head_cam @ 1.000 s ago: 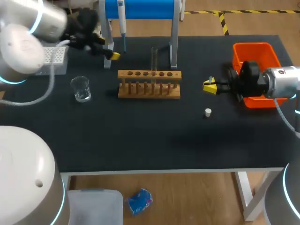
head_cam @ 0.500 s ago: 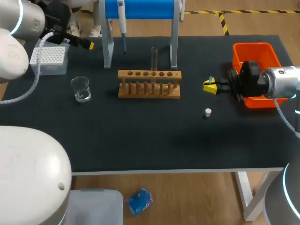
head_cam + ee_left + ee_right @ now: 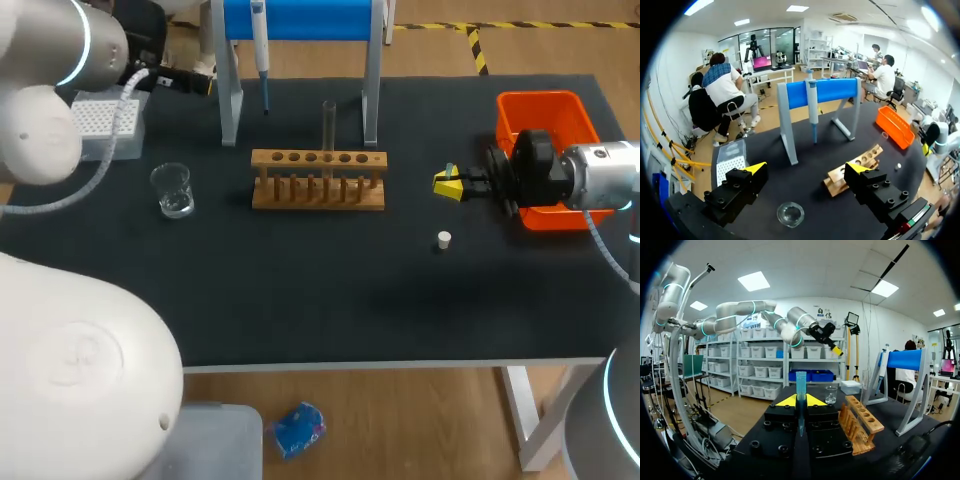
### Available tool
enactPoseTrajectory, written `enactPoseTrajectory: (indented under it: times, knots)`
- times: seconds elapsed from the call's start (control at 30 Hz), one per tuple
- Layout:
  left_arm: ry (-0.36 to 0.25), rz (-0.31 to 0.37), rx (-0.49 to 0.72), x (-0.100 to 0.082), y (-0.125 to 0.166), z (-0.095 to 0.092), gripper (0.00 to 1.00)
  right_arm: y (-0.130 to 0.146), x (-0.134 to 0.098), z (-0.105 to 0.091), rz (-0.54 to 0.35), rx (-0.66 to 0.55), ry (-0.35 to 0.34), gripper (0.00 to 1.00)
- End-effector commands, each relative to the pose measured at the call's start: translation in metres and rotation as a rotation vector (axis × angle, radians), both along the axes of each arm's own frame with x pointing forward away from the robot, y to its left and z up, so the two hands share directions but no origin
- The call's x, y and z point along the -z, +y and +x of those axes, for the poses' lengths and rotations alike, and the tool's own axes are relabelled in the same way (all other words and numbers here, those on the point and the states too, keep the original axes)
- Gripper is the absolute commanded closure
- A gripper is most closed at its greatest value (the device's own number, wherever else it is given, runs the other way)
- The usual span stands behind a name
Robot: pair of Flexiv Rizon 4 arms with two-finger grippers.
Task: Invert the test tube, pick up the pipette, mount the tip to pipette, aspirate from beaker and dispense into the tube, eject the tip, return the pipette, and cap with the stopper.
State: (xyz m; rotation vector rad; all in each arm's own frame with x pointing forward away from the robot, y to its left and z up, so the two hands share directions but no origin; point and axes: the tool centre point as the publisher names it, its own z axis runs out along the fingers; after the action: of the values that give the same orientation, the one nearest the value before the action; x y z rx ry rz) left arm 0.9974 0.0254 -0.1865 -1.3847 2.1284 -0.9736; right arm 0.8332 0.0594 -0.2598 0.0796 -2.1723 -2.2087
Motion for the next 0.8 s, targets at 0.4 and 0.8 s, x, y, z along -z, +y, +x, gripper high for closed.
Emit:
enactPoseTrajectory:
  times: [0.4, 0.8]
  knots:
    - [-0.057, 0.011, -0.191, 0.027, -0.041, 0.114, 0.00, -0.001, 0.000, 0.000, 0.000, 0.000, -0.001, 1.00]
    - [-0.128, 0.034, -0.341, 0.022, -0.073, 0.138, 0.00, -0.001, 0.000, 0.000, 0.000, 0.000, -0.001, 1.00]
